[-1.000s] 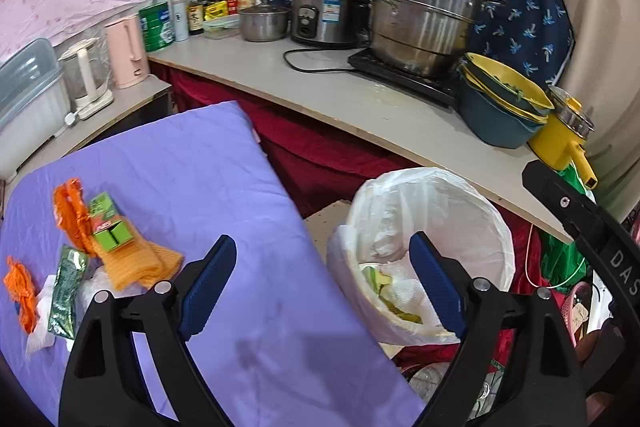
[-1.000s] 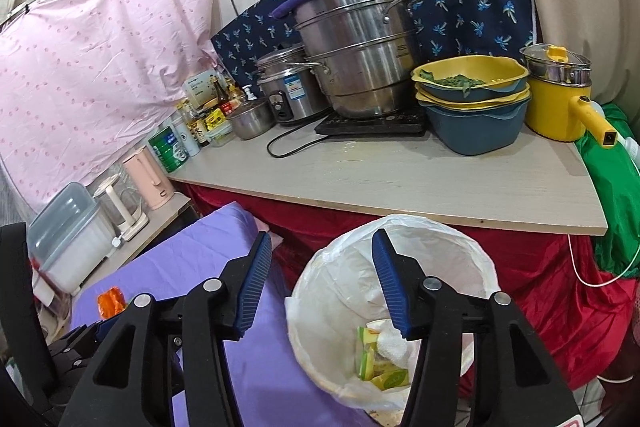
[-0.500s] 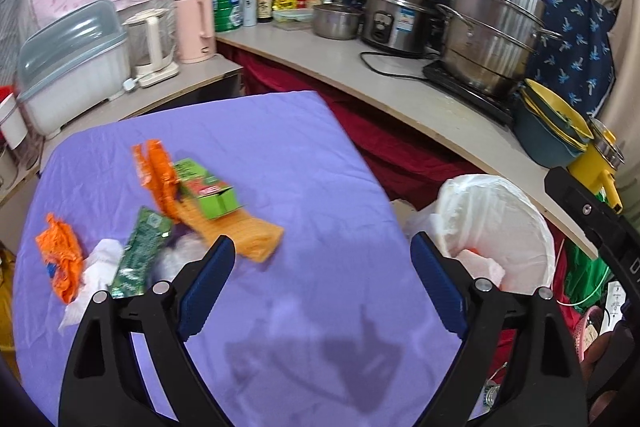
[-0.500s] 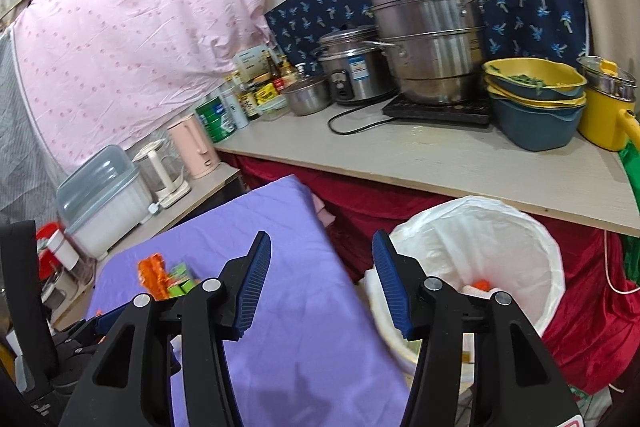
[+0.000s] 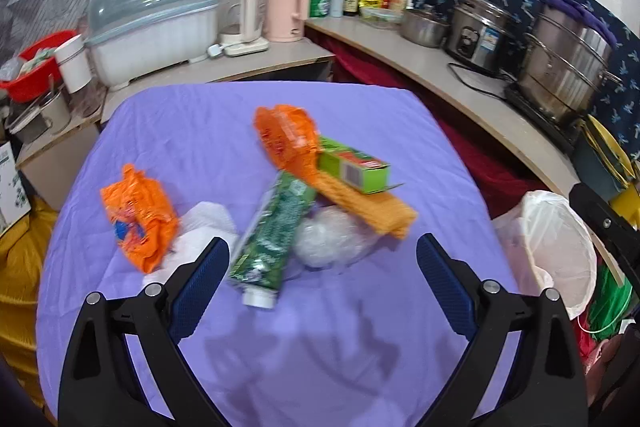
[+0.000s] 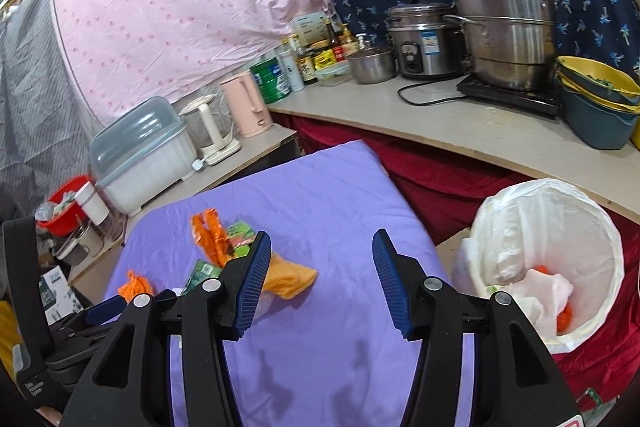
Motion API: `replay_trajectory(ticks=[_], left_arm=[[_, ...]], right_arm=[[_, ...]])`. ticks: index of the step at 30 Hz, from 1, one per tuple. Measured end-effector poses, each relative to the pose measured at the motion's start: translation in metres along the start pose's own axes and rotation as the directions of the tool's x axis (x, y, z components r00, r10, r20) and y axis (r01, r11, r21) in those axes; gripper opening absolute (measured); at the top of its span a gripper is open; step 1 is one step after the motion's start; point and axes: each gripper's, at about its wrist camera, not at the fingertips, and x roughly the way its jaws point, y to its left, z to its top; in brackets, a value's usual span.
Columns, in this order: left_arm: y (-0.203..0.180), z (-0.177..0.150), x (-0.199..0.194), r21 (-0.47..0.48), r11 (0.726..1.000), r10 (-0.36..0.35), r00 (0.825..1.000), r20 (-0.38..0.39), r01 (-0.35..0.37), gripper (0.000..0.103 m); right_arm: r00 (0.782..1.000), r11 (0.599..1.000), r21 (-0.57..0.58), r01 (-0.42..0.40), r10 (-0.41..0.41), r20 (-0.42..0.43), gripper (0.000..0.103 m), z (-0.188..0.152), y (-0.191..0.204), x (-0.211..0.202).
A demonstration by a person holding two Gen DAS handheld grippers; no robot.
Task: Collect trash
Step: 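Move both grippers back over the table toward the orange bags, then grasp an orange plastic bag with the right gripper while the left gripper grasps another orange bag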
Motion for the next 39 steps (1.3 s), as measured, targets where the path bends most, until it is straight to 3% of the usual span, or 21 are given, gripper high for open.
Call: replay_trajectory(ticks=[12, 22, 29, 33, 37, 39], left_arm=[[0.1, -0.004, 0.011, -0.163, 0.982, 0.088, 0.995, -0.054, -0.096, 0.091], [0.186, -0.005, 0.042, -0.329, 0.931, 0.117, 0.983, -0.143, -0.159, 0.091], [0.223, -0.013, 0.077, -0.407, 0.9, 0.073, 0.974, -0.216, -0.158, 0.091], [0.228, -0.015, 0.095, -0.452, 0.884, 0.007, 0.971, -0.241, -0.118, 0.091], [0.226, -0.012, 0.105, -0.458, 0.885, -0.032, 0.972, -0.232, -0.08, 0.089], [0.219, -0.011, 0.105, -0.44, 0.896, -0.042, 0.974, -0.223, -0.062, 0.082]], right_arm=[[0.996, 0.997, -0.064, -0.049, 0.044, -0.073, 0.052, -0.012, 0.05, 0.035], [0.984, 0.984, -0.127, -0.123, 0.105, -0.142, 0.052, -0.02, 0.106, 0.089], [0.973, 0.978, -0.142, -0.156, 0.127, -0.194, 0.052, -0.023, 0.138, 0.14], [0.97, 0.976, -0.156, -0.151, 0.116, -0.214, 0.052, -0.023, 0.151, 0.168], [0.967, 0.974, -0.174, -0.142, 0.1, -0.234, 0.052, -0.026, 0.157, 0.19], [0.964, 0.974, -0.176, -0.142, 0.096, -0.247, 0.052, -0.028, 0.157, 0.199]])
